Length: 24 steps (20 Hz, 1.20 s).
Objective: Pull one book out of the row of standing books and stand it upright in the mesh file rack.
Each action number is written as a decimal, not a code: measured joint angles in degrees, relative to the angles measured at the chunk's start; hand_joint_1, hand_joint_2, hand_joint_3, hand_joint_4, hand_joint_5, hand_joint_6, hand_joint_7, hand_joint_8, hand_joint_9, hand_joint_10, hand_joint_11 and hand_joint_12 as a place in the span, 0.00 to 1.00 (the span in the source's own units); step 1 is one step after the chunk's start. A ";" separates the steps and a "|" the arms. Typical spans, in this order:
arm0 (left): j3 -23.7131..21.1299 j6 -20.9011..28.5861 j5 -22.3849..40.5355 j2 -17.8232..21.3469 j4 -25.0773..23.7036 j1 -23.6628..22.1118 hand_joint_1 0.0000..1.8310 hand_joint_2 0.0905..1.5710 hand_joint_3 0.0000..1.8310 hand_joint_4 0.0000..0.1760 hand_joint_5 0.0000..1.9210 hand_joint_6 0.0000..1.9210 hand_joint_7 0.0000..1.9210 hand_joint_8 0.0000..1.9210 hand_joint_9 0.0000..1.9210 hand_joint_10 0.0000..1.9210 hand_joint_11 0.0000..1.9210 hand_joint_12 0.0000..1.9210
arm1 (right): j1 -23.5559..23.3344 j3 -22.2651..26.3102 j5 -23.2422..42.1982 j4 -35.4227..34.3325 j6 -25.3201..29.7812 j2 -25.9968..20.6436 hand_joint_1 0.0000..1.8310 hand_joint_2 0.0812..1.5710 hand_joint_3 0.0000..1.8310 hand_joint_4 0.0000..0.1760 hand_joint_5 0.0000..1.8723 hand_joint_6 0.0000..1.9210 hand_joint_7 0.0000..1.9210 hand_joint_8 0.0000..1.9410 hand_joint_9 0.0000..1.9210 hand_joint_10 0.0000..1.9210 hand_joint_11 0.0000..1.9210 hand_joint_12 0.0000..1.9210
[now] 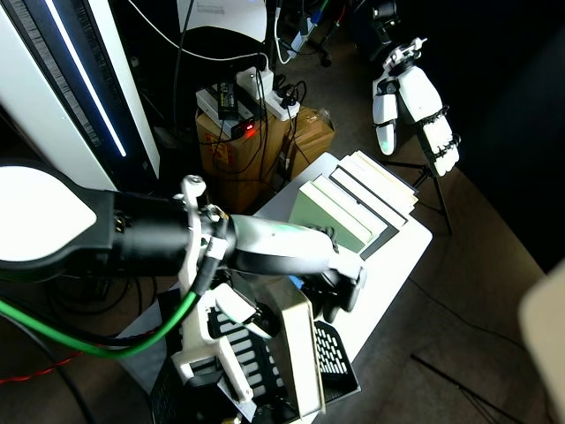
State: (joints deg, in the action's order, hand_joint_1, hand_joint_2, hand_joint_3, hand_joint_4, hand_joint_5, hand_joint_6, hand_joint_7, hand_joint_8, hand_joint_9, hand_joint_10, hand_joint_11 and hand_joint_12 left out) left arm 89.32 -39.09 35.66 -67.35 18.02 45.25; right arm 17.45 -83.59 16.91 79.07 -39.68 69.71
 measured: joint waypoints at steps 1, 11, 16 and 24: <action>0.00 -0.02 -0.17 0.00 -0.02 0.04 0.12 0.88 0.00 0.28 0.00 0.00 0.00 0.00 0.00 0.00 0.00 0.00 | 0.04 -0.39 -0.04 0.00 0.00 0.42 0.73 0.76 0.00 0.00 0.39 0.70 0.43 0.64 0.36 0.77 0.23 0.83; 0.00 0.61 0.79 0.00 0.59 0.96 0.13 0.88 0.00 0.34 0.00 0.00 0.00 0.00 0.00 0.00 0.00 0.00 | -0.07 -1.51 -6.78 14.10 0.28 2.43 0.74 0.75 0.00 0.00 0.41 0.67 0.46 0.59 0.38 0.77 0.21 0.89; -0.24 1.25 1.22 -0.02 1.09 1.60 0.11 0.89 0.00 0.36 0.00 0.00 0.00 0.00 0.00 0.00 0.00 0.00 | -0.07 -0.90 -9.18 16.96 0.35 2.62 0.73 0.75 0.00 0.00 0.43 0.69 0.44 0.59 0.34 0.78 0.19 0.87; -0.59 1.42 1.68 0.00 2.45 3.02 0.14 0.89 0.00 0.28 0.00 0.00 0.00 0.00 0.00 0.00 0.00 0.00 | -0.07 2.91 -9.73 16.55 0.13 0.76 0.75 0.72 0.00 0.00 0.44 0.63 0.50 0.52 0.42 0.72 0.24 0.88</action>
State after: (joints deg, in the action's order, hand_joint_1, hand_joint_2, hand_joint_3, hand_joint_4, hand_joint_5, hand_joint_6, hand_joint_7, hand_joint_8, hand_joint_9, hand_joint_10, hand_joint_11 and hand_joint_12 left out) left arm 88.73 -37.67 37.34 -67.35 20.47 48.27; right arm 17.39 -80.68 7.18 95.61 -39.55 70.48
